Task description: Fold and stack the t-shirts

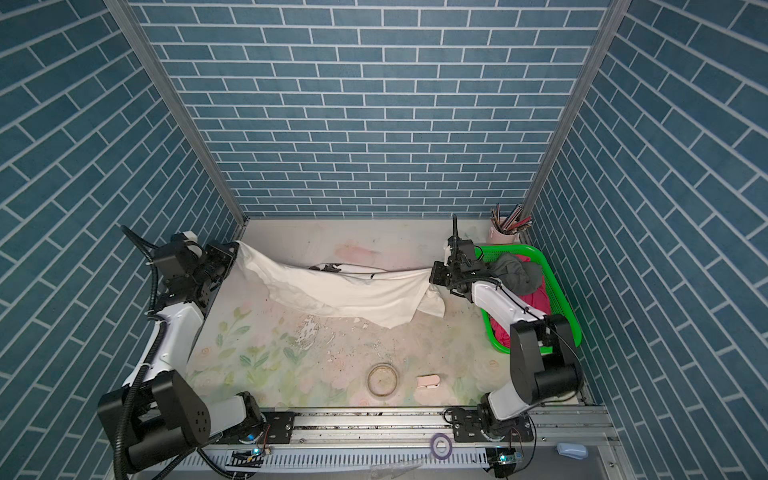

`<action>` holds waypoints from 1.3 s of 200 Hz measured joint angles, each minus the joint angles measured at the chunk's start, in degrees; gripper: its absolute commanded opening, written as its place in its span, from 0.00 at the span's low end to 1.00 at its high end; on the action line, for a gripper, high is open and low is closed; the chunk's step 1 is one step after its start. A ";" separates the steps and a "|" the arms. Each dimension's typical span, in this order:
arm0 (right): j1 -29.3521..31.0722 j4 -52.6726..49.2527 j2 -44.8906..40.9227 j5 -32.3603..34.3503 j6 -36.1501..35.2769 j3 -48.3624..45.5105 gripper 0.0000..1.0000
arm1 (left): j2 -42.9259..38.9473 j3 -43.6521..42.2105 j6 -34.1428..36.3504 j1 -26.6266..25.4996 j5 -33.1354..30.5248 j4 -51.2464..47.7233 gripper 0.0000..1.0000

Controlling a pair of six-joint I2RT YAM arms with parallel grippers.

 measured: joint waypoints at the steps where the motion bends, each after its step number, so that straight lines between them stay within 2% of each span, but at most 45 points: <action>1: -0.02 -0.02 0.33 -0.09 0.00 0.35 0.00 | 0.11 0.00 0.02 -0.17 0.02 -0.02 0.00; 16: -0.66 -0.22 6.75 -0.52 -0.22 7.17 0.02 | 1.25 0.20 0.61 -1.55 -0.28 0.37 0.00; 27: -1.09 -0.42 11.50 -0.57 -0.70 12.57 0.08 | 2.62 0.90 1.25 -2.64 -0.85 0.57 0.00; 44: -1.77 -1.31 17.81 -0.55 -1.95 19.71 0.27 | 5.27 2.14 2.03 -4.09 -1.62 0.98 0.00; 60: -2.10 -3.30 21.51 -0.66 -3.32 24.09 0.55 | 7.08 2.29 2.49 -5.22 -1.92 1.16 0.00; 68: -2.12 -4.04 21.66 -0.57 -3.45 24.24 0.65 | 7.63 2.29 2.69 -5.79 -2.21 1.03 0.00; 75: -2.16 -4.72 21.00 -0.35 -3.78 23.69 0.73 | 7.80 2.27 2.86 -6.23 -2.56 0.92 0.00; 86: -1.88 -5.14 18.73 0.00 -4.70 21.42 0.79 | 7.78 2.27 3.08 -7.04 -2.99 0.83 0.00; 104: -0.39 -5.31 11.58 1.44 -4.22 14.25 0.83 | 7.74 2.27 3.37 -8.44 -3.65 1.03 0.00; 125: 4.04 -3.56 -0.37 2.89 -2.01 2.56 0.83 | 7.67 2.16 3.50 -10.23 -4.33 1.25 0.00; 157: 13.40 2.73 -11.50 3.13 6.84 -14.38 0.82 | 7.54 1.66 3.50 -12.68 -4.96 1.66 0.00; 198: 22.45 7.80 -12.26 4.31 20.24 -24.98 0.83 | 6.97 1.20 3.52 -14.84 -5.42 1.81 0.00; 229: 27.12 15.08 -8.31 5.29 28.50 -25.38 0.85 | 6.05 0.52 3.69 -16.02 -5.57 2.03 0.00; 260: 28.33 23.52 -4.33 5.97 36.13 -25.46 0.85 | 5.92 0.46 3.76 -16.33 -5.60 2.03 0.00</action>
